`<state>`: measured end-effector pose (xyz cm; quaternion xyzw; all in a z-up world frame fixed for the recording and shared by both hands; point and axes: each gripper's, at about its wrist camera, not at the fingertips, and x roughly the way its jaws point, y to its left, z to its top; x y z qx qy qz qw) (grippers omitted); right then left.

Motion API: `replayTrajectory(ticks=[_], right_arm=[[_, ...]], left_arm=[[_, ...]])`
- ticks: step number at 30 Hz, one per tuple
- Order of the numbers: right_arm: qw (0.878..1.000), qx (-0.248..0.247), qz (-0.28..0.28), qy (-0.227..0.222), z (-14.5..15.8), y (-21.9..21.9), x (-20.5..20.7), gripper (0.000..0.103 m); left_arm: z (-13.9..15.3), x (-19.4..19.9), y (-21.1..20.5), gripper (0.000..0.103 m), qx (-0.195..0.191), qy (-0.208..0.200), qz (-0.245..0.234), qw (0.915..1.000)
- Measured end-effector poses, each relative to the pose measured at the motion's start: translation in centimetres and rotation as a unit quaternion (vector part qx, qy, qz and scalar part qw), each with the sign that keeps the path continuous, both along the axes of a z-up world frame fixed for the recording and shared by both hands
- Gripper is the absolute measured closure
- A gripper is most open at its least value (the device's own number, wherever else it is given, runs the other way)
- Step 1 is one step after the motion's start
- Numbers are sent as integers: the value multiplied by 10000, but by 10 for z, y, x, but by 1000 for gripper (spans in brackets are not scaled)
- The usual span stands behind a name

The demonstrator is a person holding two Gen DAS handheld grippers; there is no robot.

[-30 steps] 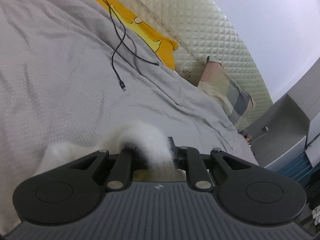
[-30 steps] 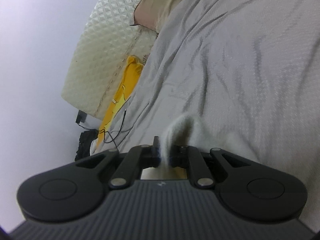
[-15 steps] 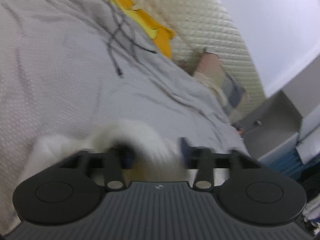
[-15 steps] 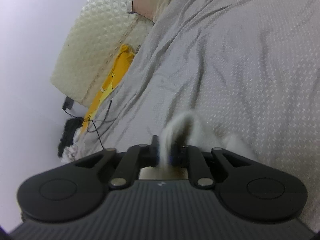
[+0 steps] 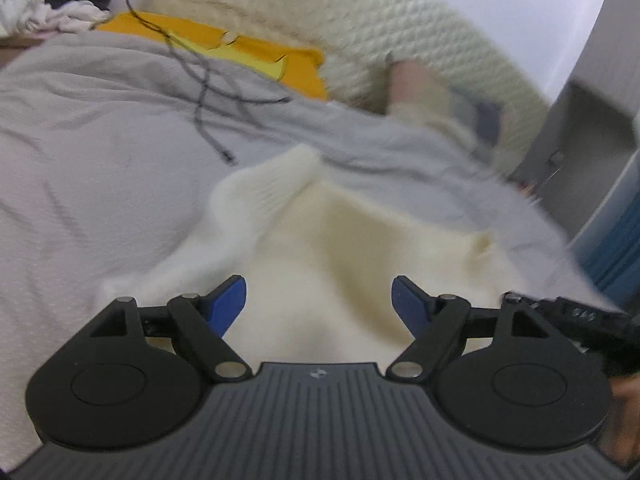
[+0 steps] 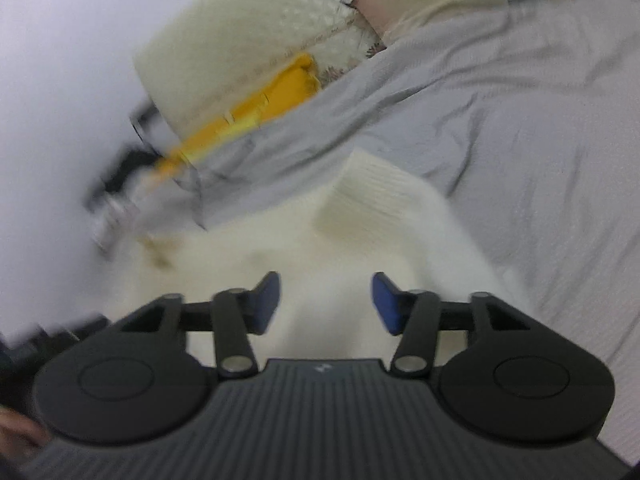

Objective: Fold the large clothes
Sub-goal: 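Lower the hem onto the sweater and open both tools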

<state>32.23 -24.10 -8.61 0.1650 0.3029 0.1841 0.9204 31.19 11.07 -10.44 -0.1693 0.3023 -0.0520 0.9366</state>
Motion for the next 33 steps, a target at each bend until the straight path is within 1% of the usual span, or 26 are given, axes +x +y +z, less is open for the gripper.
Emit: replayTrajectory(ticks=[1, 2, 3, 4, 6, 9, 13, 14, 17, 21, 23, 24, 26, 29, 31, 33], right_arm=[[9993, -380, -54, -46, -2, 4, 1, 59], [9978, -655, -85, -63, -5, 6, 4, 59], [9970, -763, -111, -52, -8, 7, 5, 60], [9963, -841, -195, 2, -12, 6, 8, 68], [9956, -861, -356, 92, -19, 0, 12, 76], [9955, -819, -474, 35, -23, -7, 20, 77], [9944, -934, -500, -3, -33, -5, 26, 77], [9941, -961, -498, -4, -35, -1, 30, 77], [9938, -990, -497, 4, -37, 1, 34, 77], [9941, -964, -504, -13, -34, 0, 30, 77], [9929, -1095, -454, -71, -28, 5, 26, 75], [9914, -1232, -403, -166, -22, 10, 22, 73], [9889, -1405, -286, -383, -9, 19, 11, 72], [9908, -1228, -27, -567, 9, 29, -9, 73], [9897, -1242, 132, -705, 18, 38, -23, 73], [9897, -1226, 252, -694, 22, 44, -35, 73]], left_arm=[[-4, 3, -1, 20, 153, 82, 59, 9998], [-7, 7, 0, 20, 232, 141, 144, 9995], [-12, 10, 2, 20, 322, 242, 295, 9988], [-15, 13, 4, 20, 406, 310, 420, 9978], [-20, 17, 11, 20, 467, 338, 572, 9967], [-25, 24, 20, 21, 434, 379, 788, 9952], [-30, 30, 23, 21, 610, 308, 995, 9927], [-34, 33, 26, 21, 633, 367, 1055, 9917], [-39, 36, 32, 21, 484, 457, 1085, 9919], [-37, 33, 28, 21, 560, 407, 1050, 9921], [-32, 29, 24, 21, 617, 343, 1031, 9922], [-28, 25, 22, 21, 630, 311, 1013, 9924], [-20, 16, 16, 21, 662, 214, 949, 9931], [-6, -4, 7, 21, 605, 71, 865, 9944], [4, -18, -1, 21, 598, -18, 762, 9953], [13, -32, -12, 21, 645, -134, 663, 9956]])
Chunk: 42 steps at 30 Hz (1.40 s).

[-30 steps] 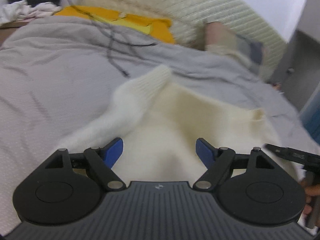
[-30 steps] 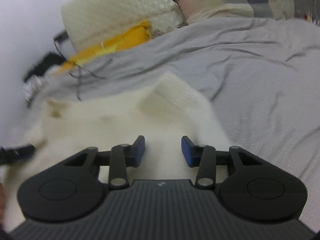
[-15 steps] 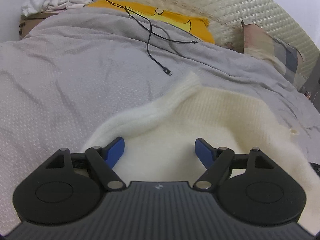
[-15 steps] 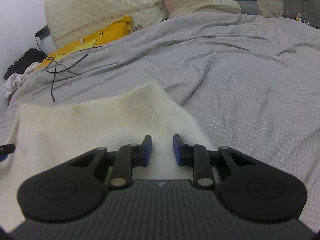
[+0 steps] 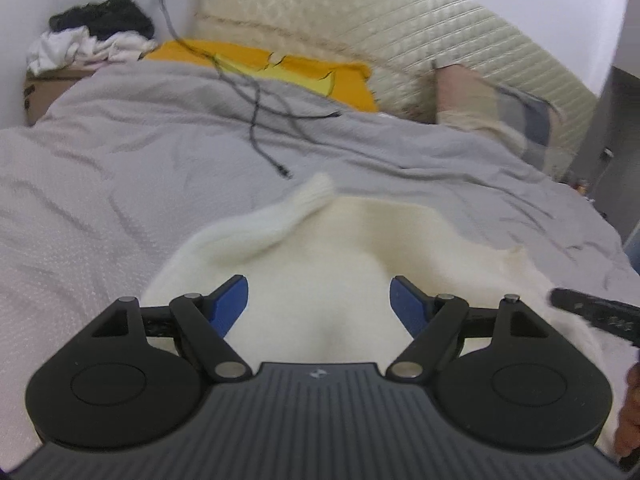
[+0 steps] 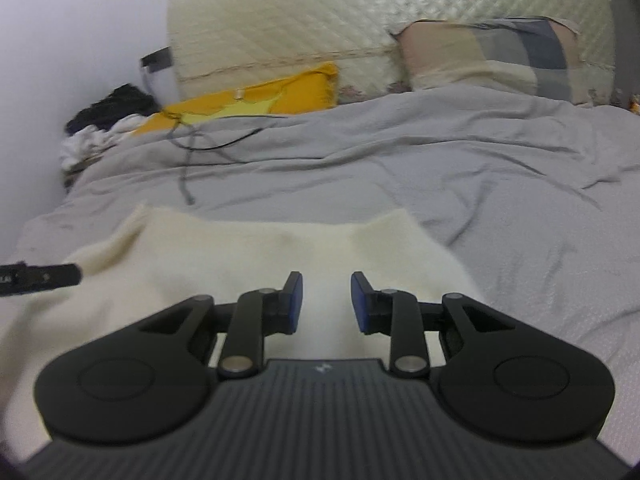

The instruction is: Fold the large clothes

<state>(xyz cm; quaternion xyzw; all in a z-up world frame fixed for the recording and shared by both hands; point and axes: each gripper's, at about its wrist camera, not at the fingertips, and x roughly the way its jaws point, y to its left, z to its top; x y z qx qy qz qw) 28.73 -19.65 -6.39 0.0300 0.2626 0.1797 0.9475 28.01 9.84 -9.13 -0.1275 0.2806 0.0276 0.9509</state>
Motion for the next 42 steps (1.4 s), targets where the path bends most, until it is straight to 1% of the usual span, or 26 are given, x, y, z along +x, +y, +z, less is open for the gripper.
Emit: replayTrajectory(ticks=[3, 6, 9, 11, 13, 15, 18, 23, 25, 27, 28, 29, 33, 36, 38, 40, 42], right_arm=[[9998, -17, 108, 138, -3, 6, -14, 74], [9995, -188, 103, 216, -11, 11, -22, 75], [9991, -82, 49, 424, -21, 7, -16, 75], [9980, 27, 15, 628, -30, 5, -8, 76], [9971, 6, 80, 755, -42, 8, -2, 76], [9967, -36, 109, 801, -51, 12, 4, 76], [9967, -64, 111, 803, -54, 14, 5, 76], [9971, 104, 29, 753, -46, 6, -9, 76], [9974, 198, -45, 696, -38, 2, -21, 75], [9978, 219, -131, 615, -30, -1, -37, 75], [9979, 241, -177, 580, -25, -4, -46, 72], [9977, 300, -239, 567, -21, -7, -55, 72], [9961, 529, -450, 543, -7, -22, -89, 72], [9906, 993, -687, 641, 1, -41, -114, 72], [9840, 1326, -891, 782, 3, -53, -127, 72], [9766, 1611, -1058, 956, 2, -63, -138, 72], [9661, 1938, -1149, 1258, -4, -72, -147, 72]], left_arm=[[7, -17, -15, 21, 22, -65, -191, 9998], [2, -23, -29, 21, 122, 43, -377, 9992], [-12, -16, -39, 21, 296, 359, -451, 9979], [-28, -7, -41, 21, 338, 649, -461, 9963], [-43, 3, -44, 21, 445, 893, -440, 9940], [-49, 9, -49, 21, 604, 940, -447, 9927], [-50, 12, -52, 21, 722, 957, -460, 9917], [-34, -6, -47, 21, 534, 800, -420, 9945], [-25, -22, -47, 21, 449, 733, -443, 9953], [-14, -41, -52, 20, 449, 633, -500, 9957], [-8, -50, -54, 20, 448, 574, -532, 9959], [-3, -59, -57, 20, 437, 520, -569, 9961], [17, -101, -65, 20, 216, 281, -691, 9970], [26, -129, -71, 20, 73, 185, -747, 9970], [28, -144, -74, 20, -30, 187, -775, 9968], [27, -157, -73, 20, -308, 256, -742, 9964], [23, -165, -69, 20, -633, 372, -711, 9948]])
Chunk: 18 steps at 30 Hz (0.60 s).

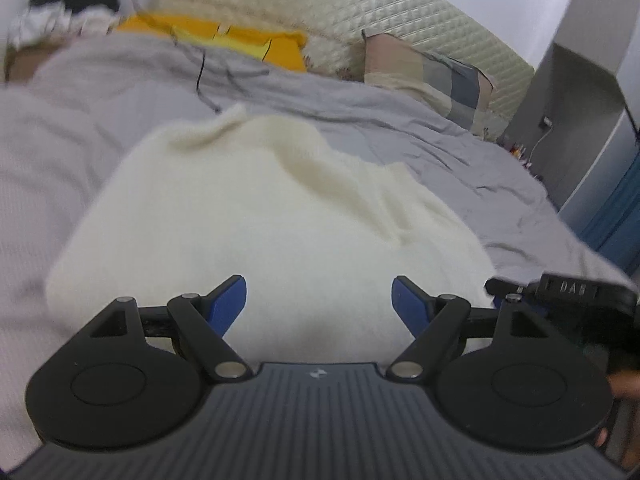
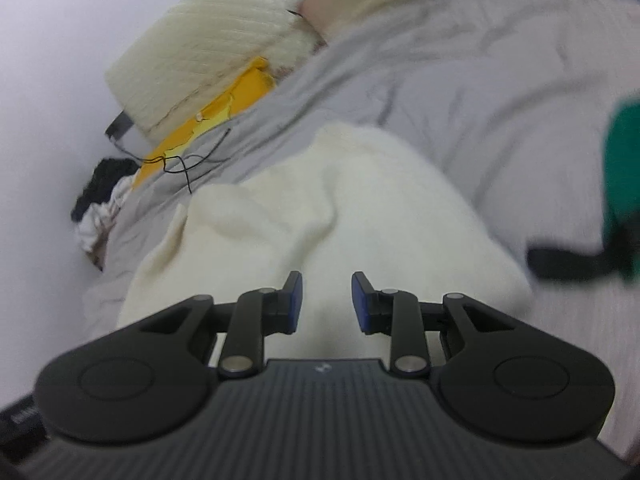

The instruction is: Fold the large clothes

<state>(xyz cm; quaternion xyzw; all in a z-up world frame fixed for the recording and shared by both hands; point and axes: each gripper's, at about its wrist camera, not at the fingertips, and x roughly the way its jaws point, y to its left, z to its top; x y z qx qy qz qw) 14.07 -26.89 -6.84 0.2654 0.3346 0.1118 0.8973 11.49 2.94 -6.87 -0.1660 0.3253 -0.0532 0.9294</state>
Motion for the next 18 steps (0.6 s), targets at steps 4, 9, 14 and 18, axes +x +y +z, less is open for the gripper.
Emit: replayTrajectory(ticks=[4, 9, 14, 18], right_arm=[[9965, 550, -113, 619, -20, -10, -8, 69], [9826, 1460, -209, 1130, -46, -14, -3, 10], [9673, 2136, -209, 1354, -71, -11, 14, 9], [9631, 2285, -365, 1373, -82, -7, 30, 5]], left_arm=[[-8, -8, 8, 20, -374, 269, 170, 9988], [-19, -1, 22, 16, -744, 611, 447, 9944], [-38, 9, 43, 10, -1474, 977, 618, 9823], [-58, 18, 58, 10, -2156, 1237, 705, 9660]])
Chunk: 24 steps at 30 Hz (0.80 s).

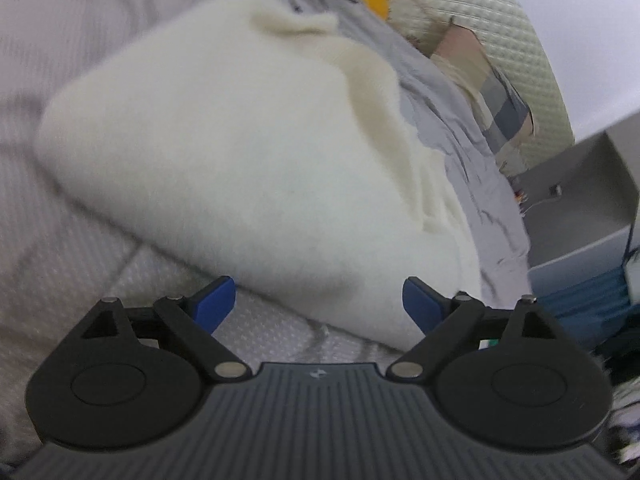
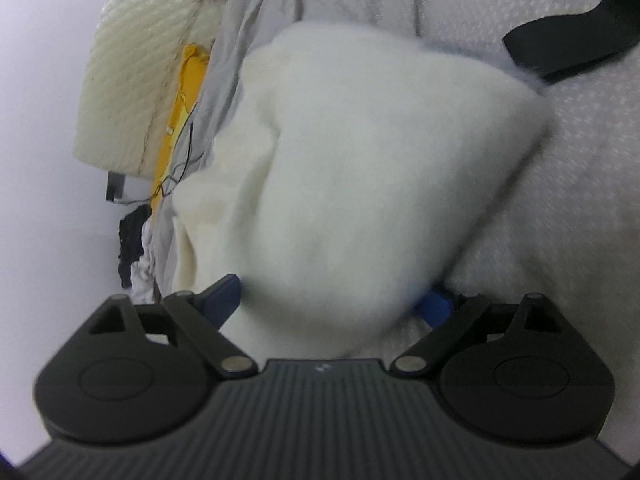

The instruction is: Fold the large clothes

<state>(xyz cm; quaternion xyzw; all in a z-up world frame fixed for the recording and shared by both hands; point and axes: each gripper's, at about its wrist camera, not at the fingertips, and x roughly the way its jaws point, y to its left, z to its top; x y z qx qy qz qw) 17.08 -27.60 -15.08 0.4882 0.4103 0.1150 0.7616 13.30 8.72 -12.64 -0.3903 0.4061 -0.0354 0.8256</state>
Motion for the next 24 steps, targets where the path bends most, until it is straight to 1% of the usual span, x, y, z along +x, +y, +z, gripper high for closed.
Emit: replayTrajectory(ticks=[1, 5, 7, 10, 13, 16, 18, 20, 22, 23, 24], right_arm=[[10000, 80, -24, -44, 0, 0, 3, 3], [9963, 704, -120, -478, 5, -4, 2, 3], [9922, 982, -120, -754, 11, -5, -1, 3], [9836, 1378, -73, -1165, 21, -10, -1, 3], [9786, 1484, -34, -1427, 27, -9, 0, 3], [9819, 1379, -76, -1294, 23, -6, 1, 3], [9842, 1322, -114, -1173, 18, -8, 0, 4], [9862, 1270, -154, -1050, 14, -10, -3, 4], [9877, 1256, -203, -907, 8, -12, -5, 4], [9887, 1235, -227, -819, 6, -12, -5, 5], [9899, 1197, -250, -713, 4, -13, -4, 5]], left_arm=[[-5, 1, 4, 10, -180, 54, 59, 9998], [-20, 3, 21, 10, -815, 156, 361, 9959], [-26, 2, 29, 10, -1129, 141, 523, 9921], [-35, 5, 38, 10, -1495, 130, 717, 9861], [-46, 6, 45, 10, -1855, 119, 958, 9779], [-57, 7, 52, 11, -2213, 92, 1223, 9675], [-62, 10, 54, 11, -2321, 122, 1325, 9636], [-65, 12, 53, 15, -2301, 150, 1393, 9630], [-64, 15, 51, 24, -2120, 184, 1434, 9665], [-64, 17, 49, 26, -2025, 176, 1454, 9683], [-63, 18, 48, 31, -1931, 169, 1472, 9699]])
